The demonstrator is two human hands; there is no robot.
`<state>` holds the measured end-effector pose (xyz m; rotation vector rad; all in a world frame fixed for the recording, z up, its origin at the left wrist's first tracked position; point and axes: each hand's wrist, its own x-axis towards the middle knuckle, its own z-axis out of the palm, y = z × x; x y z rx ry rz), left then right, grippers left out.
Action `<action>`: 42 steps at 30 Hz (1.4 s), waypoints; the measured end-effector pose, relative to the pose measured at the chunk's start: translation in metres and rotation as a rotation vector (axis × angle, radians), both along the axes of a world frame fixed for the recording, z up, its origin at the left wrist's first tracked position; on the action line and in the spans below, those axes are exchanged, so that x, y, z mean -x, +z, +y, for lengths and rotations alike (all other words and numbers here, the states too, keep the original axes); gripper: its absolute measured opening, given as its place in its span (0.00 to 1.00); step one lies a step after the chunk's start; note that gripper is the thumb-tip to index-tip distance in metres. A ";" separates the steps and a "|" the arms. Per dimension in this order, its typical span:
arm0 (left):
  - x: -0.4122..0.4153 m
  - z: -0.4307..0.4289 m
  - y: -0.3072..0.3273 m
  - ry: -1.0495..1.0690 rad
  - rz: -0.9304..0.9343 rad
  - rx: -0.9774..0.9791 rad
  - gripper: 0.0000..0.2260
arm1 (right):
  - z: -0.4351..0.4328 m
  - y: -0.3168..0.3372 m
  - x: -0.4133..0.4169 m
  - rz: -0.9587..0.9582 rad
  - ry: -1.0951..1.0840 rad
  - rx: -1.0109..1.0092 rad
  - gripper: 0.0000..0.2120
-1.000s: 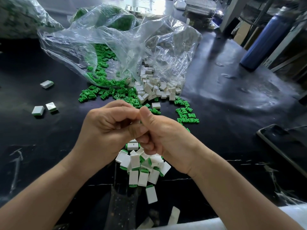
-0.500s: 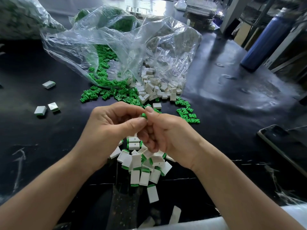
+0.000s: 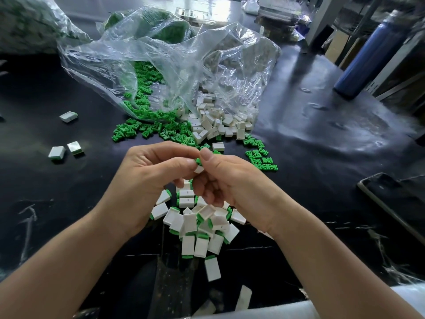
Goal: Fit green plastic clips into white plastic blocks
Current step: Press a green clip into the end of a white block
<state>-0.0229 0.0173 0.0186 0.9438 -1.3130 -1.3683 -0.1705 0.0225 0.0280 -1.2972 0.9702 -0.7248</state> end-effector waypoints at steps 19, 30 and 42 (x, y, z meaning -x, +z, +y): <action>0.007 0.008 0.001 0.052 0.030 0.055 0.09 | 0.004 -0.004 -0.006 -0.060 -0.123 0.045 0.13; 0.013 0.013 0.004 0.100 0.054 0.020 0.08 | 0.006 -0.009 -0.010 -0.074 -0.182 0.082 0.15; 0.010 0.011 -0.001 0.094 0.049 0.008 0.07 | 0.007 -0.010 -0.011 0.021 -0.196 0.133 0.13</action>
